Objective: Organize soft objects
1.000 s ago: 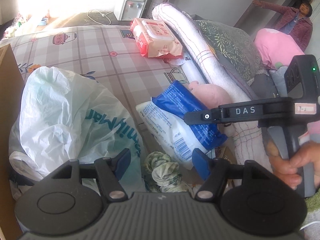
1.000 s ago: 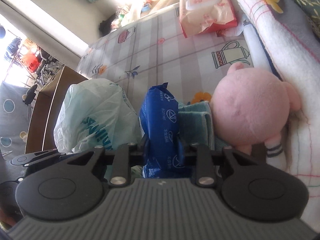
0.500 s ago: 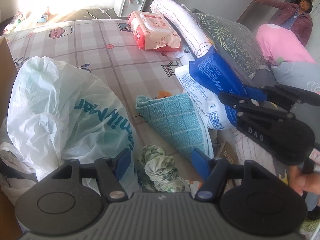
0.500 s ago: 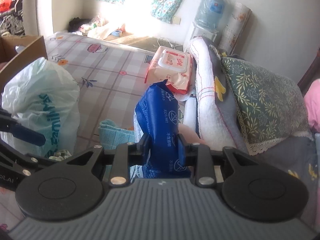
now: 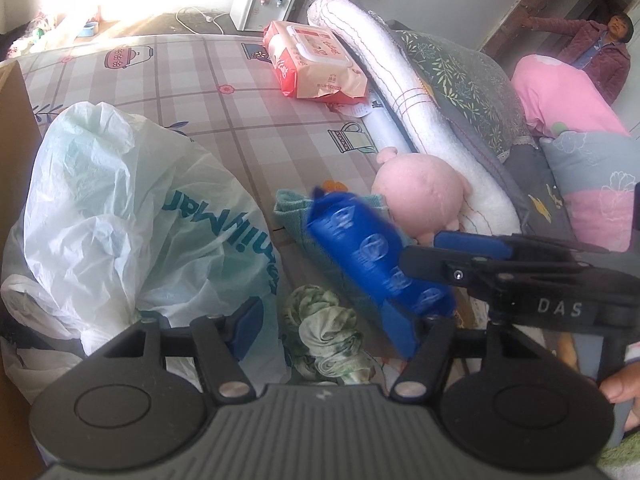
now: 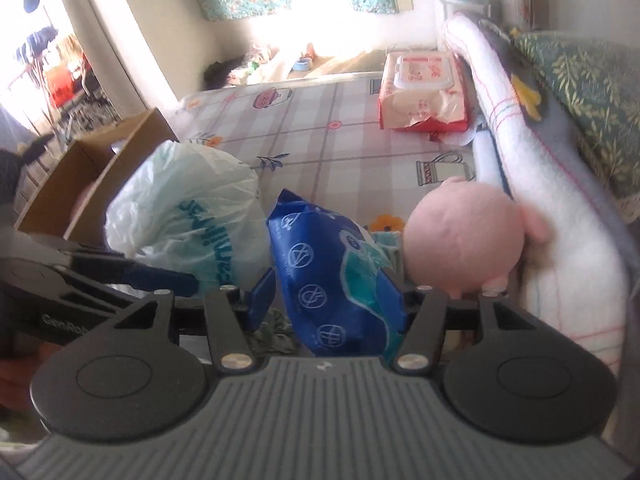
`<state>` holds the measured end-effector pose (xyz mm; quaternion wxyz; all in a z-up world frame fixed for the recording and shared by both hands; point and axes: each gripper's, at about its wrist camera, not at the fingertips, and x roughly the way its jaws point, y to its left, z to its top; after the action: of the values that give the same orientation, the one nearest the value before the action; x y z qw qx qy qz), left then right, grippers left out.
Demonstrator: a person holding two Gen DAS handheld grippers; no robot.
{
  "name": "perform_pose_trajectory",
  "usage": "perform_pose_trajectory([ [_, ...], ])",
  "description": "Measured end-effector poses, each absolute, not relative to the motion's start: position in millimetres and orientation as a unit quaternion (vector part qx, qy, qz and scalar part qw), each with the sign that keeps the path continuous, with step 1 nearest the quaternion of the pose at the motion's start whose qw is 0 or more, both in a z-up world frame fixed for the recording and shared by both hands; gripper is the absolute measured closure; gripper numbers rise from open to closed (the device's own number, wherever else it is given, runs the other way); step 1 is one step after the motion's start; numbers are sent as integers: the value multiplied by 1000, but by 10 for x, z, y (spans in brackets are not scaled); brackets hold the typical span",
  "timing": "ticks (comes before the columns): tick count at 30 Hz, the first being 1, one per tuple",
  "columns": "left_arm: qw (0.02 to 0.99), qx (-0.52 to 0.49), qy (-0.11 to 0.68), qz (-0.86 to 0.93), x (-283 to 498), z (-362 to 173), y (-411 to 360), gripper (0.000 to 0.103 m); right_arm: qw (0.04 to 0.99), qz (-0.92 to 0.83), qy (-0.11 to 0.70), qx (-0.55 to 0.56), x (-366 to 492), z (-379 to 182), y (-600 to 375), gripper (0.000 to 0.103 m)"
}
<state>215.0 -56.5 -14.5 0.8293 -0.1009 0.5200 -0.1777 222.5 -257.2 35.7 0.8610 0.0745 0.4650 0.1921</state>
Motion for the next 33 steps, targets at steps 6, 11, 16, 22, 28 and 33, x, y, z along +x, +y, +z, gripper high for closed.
perform_pose_trajectory([
  [6,818,-109,532,-190,2157,-179,-598,36,826,183,491,205,2241,77,-2854,47],
  [11,807,-138,537,-203,2202,-182,-618,37,815,198,487,243,2291,61,-2938,47],
  [16,794,-168,548,-202,2334,-239,-684,42,815,206,485,240,2503,76,-2857,47],
  [22,777,-182,574,-182,2485,-415,-689,44,793,202,522,239,2769,-91,-2759,47],
  [28,764,-186,591,-178,2581,-528,-706,43,774,188,565,215,2854,-330,-2721,47],
  [33,756,-183,604,-175,2660,-609,-772,31,754,194,584,230,2891,-455,-2761,47],
])
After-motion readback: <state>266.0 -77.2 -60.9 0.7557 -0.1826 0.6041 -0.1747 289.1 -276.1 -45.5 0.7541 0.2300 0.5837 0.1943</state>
